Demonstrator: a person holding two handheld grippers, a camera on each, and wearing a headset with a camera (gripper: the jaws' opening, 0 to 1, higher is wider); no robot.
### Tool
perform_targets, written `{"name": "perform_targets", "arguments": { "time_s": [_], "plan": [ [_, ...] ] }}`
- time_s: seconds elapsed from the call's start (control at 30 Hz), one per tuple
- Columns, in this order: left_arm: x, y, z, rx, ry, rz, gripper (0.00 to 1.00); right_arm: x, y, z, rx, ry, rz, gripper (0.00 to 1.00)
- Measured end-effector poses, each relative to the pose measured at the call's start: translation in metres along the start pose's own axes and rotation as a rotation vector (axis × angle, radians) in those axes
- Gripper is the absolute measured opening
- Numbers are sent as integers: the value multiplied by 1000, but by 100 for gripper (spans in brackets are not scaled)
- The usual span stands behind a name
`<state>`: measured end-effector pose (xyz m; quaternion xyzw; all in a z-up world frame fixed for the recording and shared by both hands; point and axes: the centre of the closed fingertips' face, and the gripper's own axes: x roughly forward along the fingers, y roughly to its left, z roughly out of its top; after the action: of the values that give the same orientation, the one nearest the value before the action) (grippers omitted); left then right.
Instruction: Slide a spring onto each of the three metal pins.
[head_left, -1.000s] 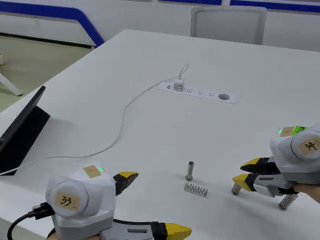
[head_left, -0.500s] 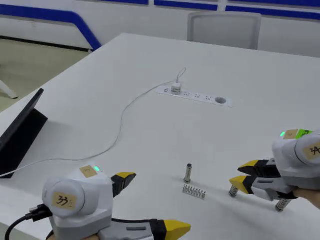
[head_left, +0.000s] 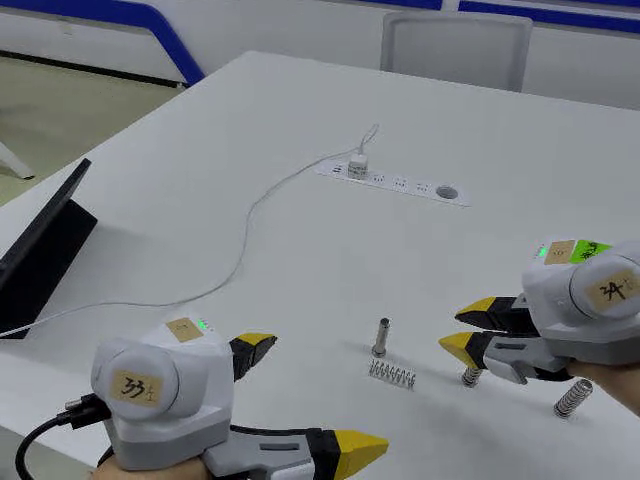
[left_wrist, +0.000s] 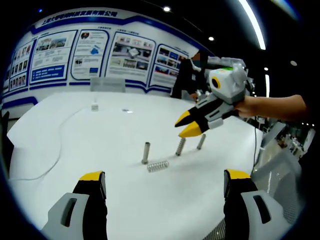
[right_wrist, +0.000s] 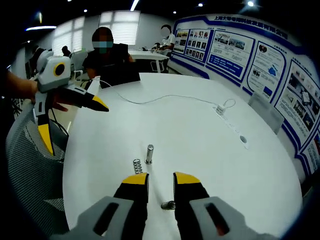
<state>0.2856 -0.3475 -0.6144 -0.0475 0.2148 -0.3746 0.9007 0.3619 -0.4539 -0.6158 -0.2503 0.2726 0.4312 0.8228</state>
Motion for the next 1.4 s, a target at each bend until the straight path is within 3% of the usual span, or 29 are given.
{"name": "perform_targets", "arguments": {
  "time_s": [0.23,0.5,0.67,0.87,1.13,1.4],
  "plan": [
    [0,1,2,-9,-9,2,100,0,0,1,12,-4,17,20],
    [-1,3,2,-10,-13,11,100,18,15,3,4,7,65,20],
    [-1,4,0,-5,-7,19,100,30,25,-3,4,35,97,20],
    [0,-3,2,13,-9,-6,100,43,38,-14,-9,85,157,20],
    [2,-6,-3,37,20,-17,100,60,41,-29,-43,146,176,19],
    [2,-3,-2,9,14,-9,100,71,45,-38,-38,177,199,18]
  ]
}}
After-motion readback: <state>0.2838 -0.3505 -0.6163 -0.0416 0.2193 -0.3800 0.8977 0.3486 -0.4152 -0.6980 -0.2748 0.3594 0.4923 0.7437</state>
